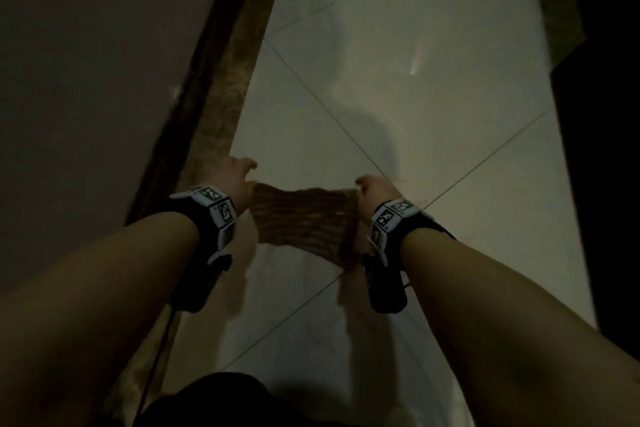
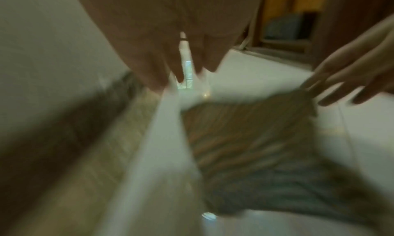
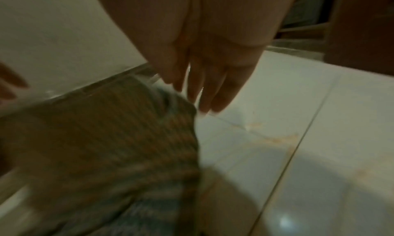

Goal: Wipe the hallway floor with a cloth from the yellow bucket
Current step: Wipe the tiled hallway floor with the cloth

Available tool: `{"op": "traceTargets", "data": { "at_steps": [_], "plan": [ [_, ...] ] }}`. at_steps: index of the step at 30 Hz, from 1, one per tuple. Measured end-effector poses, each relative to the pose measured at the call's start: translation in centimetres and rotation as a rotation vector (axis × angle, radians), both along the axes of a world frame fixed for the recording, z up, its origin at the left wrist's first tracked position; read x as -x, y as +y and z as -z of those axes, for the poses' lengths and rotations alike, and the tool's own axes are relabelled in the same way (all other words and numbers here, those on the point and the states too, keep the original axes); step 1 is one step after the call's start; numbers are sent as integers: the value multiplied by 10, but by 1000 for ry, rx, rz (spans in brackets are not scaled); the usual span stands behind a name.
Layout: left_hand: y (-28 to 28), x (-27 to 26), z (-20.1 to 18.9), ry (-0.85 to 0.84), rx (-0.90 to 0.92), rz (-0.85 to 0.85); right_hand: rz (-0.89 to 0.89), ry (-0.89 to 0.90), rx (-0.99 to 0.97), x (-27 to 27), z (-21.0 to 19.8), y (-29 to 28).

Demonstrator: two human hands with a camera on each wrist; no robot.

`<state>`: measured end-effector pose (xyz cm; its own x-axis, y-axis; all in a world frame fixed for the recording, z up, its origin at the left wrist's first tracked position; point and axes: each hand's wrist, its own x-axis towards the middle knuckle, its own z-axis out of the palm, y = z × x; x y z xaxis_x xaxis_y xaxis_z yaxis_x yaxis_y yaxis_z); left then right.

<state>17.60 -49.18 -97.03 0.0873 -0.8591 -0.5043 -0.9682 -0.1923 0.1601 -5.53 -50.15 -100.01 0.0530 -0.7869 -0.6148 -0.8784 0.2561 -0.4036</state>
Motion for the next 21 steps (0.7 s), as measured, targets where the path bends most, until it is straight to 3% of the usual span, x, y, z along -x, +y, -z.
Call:
{"op": "traceTargets", "data": {
  "at_steps": [2,4,7,10,13,21],
  "plan": [
    [11,3,29,28,33,35,-12,-11,67,-4,21,11],
    [35,11,55,2,-76,216,-254,59,72,-12,38,33],
    [62,26,88,-167,-278,480,-609,178,-19,-25,64,54],
    [57,38,103,-173,-376,509,-596,160,-92,-35,86,49],
    [36,42,118,-165,-331,450,-533,164,-74,-40,105,40],
    [16,40,154,-121,-202,364,-613,237,-48,-36,130,25]
  ]
}}
